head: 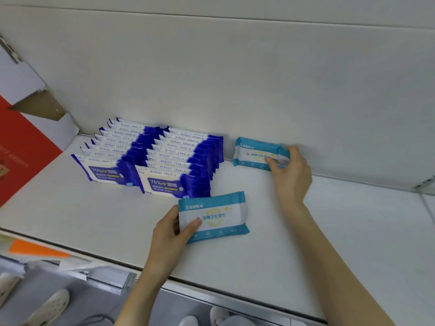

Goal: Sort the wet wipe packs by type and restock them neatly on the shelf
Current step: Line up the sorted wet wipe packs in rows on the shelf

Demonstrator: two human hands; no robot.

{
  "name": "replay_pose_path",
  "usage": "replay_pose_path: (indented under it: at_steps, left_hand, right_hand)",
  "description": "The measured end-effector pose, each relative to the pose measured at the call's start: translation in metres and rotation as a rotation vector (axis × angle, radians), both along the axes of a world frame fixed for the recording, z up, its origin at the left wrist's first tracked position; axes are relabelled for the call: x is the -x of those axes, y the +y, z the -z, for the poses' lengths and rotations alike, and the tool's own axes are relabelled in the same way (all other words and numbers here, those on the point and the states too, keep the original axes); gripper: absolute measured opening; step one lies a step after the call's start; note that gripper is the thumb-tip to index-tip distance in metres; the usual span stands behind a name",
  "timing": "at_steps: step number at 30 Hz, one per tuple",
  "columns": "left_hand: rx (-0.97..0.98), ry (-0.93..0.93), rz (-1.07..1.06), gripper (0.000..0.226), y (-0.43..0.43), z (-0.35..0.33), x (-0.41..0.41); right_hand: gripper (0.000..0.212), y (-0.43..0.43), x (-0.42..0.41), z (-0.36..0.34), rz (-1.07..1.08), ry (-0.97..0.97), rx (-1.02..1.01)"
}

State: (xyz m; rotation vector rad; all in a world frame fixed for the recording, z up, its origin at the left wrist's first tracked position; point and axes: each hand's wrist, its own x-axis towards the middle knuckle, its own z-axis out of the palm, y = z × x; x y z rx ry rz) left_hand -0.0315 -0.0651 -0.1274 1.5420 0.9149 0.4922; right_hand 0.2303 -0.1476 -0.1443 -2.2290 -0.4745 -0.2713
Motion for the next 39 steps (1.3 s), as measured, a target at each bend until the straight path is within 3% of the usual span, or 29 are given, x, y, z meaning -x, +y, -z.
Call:
replay_pose_path:
  at_steps: [6,10,12,14,16,18,21,23,26,28,30,34,39]
  left_hand:
    - [0.013,-0.005,0.003,0.022,0.000,-0.002,0.000]
    - [0.002,-0.035,0.011,0.026,0.000,-0.003,-0.001]
    - [-0.098,0.004,0.056,0.030,0.000,-0.005,-0.004]
    - [-0.235,0.075,0.128,0.033,-0.003,-0.011,-0.009]
    - [-0.363,0.107,0.208,0.033,-0.004,-0.020,-0.017]
    - [-0.512,0.150,0.296,0.032,-0.004,-0.032,-0.030]
    - [-0.725,0.267,0.406,0.029,0.000,-0.056,-0.058]
    - [-0.986,0.364,0.440,0.031,0.008,-0.069,-0.082]
    - [-1.347,0.347,0.475,0.044,0.030,-0.078,-0.122]
    - [-1.487,0.333,0.514,0.048,0.042,-0.074,-0.146]
    - [-1.567,0.342,0.555,0.051,0.048,-0.068,-0.162]
    - [-1.643,0.342,0.575,0.045,0.052,-0.055,-0.177]
    - [-1.724,0.378,0.535,0.040,0.054,-0.053,-0.183]
  right_hand:
    - [0.042,0.001,0.002,-0.001,0.005,0.005,-0.004]
    - [0.043,-0.015,0.014,-0.006,0.038,0.133,-0.257]
    - [0.035,-0.030,0.034,-0.018,0.021,0.234,-0.408]
    - [0.023,-0.045,0.058,-0.030,-0.207,0.433,-0.436]
    - [0.027,-0.056,0.079,-0.034,-0.547,0.627,-0.277]
    - [0.034,-0.062,0.086,-0.027,-0.663,0.622,-0.143]
    - [0.031,-0.062,0.073,-0.024,-0.490,0.519,-0.183]
    - [0.031,-0.058,0.056,-0.023,-0.388,0.410,-0.134]
    - [0.028,-0.047,0.029,-0.022,-0.306,0.306,-0.111]
    - [0.027,-0.037,0.017,-0.022,-0.281,0.229,-0.067]
    - [0.029,-0.028,0.007,-0.022,-0.241,0.189,-0.019]
    - [0.043,-0.021,-0.002,-0.014,-0.091,0.308,-0.103]
    - [0.043,-0.018,0.001,-0.009,-0.082,0.334,-0.128]
